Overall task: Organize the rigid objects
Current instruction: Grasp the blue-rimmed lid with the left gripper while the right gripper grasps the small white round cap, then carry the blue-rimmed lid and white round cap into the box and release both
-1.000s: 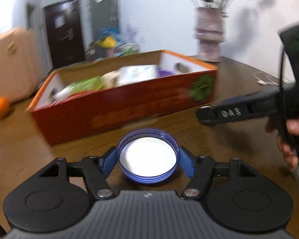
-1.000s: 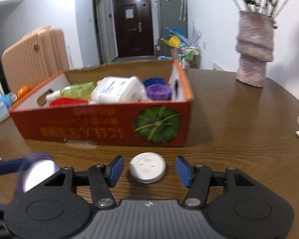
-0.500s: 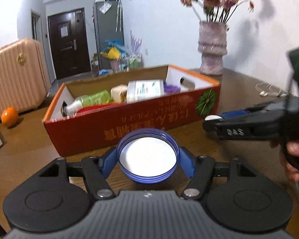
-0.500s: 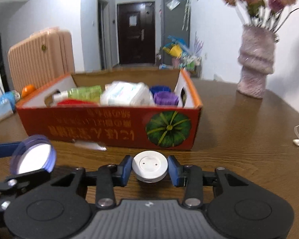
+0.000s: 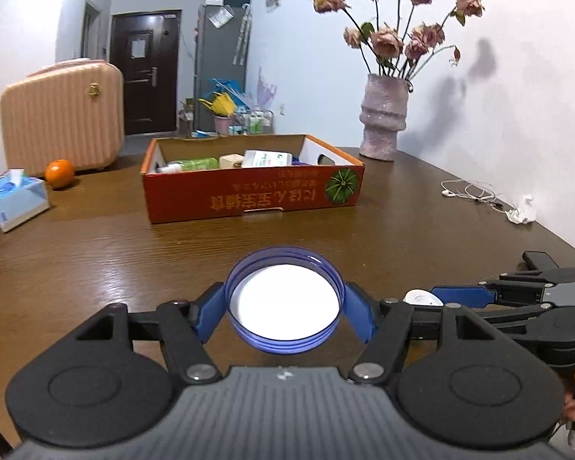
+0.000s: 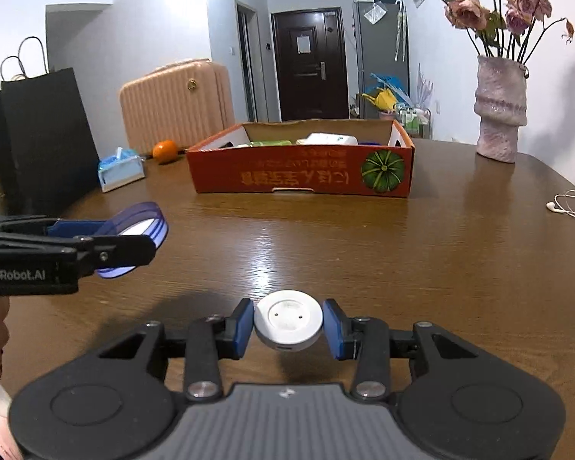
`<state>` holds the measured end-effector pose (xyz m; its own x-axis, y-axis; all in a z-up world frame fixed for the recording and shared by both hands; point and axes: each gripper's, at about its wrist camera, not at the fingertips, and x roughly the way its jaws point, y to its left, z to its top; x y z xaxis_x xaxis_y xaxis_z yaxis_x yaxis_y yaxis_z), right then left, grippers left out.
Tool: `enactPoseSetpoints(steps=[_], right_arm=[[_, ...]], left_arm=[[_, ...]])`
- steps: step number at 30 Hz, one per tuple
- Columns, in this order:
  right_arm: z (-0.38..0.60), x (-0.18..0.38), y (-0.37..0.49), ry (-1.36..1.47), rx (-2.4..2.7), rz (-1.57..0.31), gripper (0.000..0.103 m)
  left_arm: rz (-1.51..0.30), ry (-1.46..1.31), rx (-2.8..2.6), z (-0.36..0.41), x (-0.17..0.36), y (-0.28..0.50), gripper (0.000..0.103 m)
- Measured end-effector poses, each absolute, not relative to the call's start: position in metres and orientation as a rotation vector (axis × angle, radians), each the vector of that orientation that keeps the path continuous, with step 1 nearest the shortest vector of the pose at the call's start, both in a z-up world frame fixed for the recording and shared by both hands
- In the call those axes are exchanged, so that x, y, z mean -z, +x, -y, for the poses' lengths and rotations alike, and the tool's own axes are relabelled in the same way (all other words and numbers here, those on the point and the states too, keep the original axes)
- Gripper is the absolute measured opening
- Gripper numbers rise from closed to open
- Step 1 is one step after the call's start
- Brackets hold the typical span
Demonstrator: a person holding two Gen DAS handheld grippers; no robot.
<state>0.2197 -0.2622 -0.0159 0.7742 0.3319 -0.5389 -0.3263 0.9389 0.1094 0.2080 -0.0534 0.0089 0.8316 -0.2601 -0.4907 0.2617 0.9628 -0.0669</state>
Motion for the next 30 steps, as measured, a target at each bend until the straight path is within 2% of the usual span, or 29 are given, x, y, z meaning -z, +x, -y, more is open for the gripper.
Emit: enactPoseSetpoints(steps=[9,16,22,30], right_arm=[[0.264,0.004,0.193,0.015,-0.372,-0.534,0.039],[0.27,-0.006,0.212,-0.01,-0.343,-0.516,0.039],[0.275,-0.045,0.274,0.001,-0.346,-0.426,0.039],[0.278,-0.06,0.425,0.035,-0.305,-0.512,0.039]], left_arm=[[-0.504,0.017,0.24,0.055,-0.018,0.179,0.067],[-0.499,0.032,0.228,0.053,-0.022,0.202,0.067],[-0.471,-0.02,0.273,0.038,-0.057,0.278,0.067],[-0.569,0.0,0.264,0.037,-0.077,0.432,0.067]])
